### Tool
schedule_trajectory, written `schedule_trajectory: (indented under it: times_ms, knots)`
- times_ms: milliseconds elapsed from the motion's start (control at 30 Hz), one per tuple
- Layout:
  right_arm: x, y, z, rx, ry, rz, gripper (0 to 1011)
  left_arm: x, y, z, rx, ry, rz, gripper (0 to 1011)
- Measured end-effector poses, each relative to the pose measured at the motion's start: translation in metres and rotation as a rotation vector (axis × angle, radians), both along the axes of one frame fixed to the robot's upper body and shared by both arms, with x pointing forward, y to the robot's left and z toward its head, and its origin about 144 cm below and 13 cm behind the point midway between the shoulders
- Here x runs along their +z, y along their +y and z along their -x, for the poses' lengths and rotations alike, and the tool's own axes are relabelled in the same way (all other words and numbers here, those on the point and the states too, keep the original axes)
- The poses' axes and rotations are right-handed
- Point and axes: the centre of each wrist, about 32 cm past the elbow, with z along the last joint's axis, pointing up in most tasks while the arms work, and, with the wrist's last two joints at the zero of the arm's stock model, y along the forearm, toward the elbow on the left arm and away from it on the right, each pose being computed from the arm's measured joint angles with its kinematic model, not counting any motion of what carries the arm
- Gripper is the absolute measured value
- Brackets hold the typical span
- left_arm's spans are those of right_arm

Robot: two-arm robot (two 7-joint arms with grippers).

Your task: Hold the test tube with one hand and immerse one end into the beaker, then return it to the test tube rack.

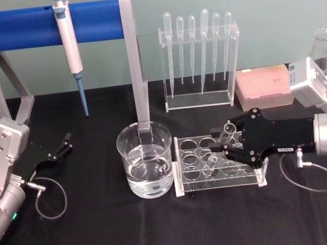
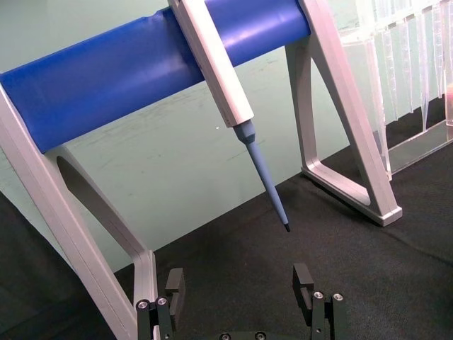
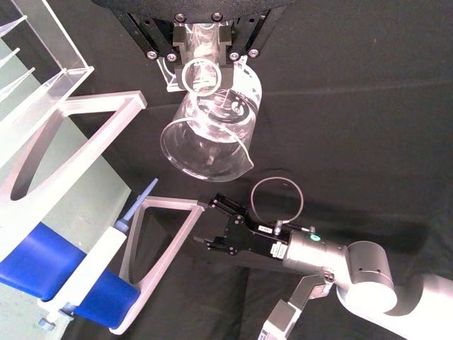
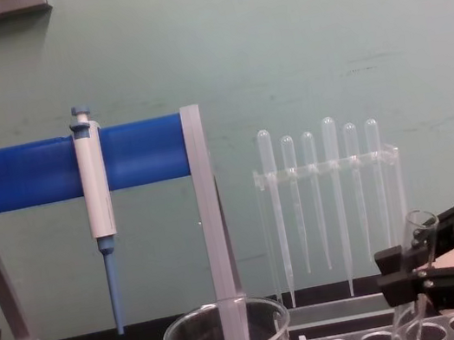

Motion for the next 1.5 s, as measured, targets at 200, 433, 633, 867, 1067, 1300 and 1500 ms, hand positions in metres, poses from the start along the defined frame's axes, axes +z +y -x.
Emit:
schedule_trajectory:
  times_ms: [200, 433, 633, 867, 1067, 1300, 1500]
  knots:
    - [0.000, 0.000, 0.000, 0.000, 0.002, -0.003, 265, 0.000, 0.000, 0.000, 0.000, 0.000, 0.000, 1000]
    - [0.000, 0.000, 0.000, 0.000, 0.003, -0.005, 476, 0.000, 0.000, 0.000, 0.000, 0.000, 0.000, 1000]
    - [0.001, 0.000, 0.000, 0.001, 0.003, -0.006, 634, 0.000, 0.000, 0.000, 0.000, 0.000, 0.000, 1000]
    - [0.001, 0.000, 0.000, 0.001, 0.003, -0.006, 863, 0.000, 0.000, 0.000, 0.000, 0.000, 0.000, 1000]
    - [0.005, 0.000, 0.002, 0.002, -0.012, -0.027, 1002, 0.000, 0.000, 0.000, 0.000, 0.000, 0.000, 1000]
    - [0.012, -0.003, 0.008, -0.023, -0.044, -0.115, 1002, 0.000, 0.000, 0.000, 0.000, 0.000, 0.000, 1000]
    - [0.006, -0.007, 0.020, -0.147, -0.063, -0.321, 1003, 0.000, 0.000, 0.000, 0.000, 0.000, 0.000, 1000]
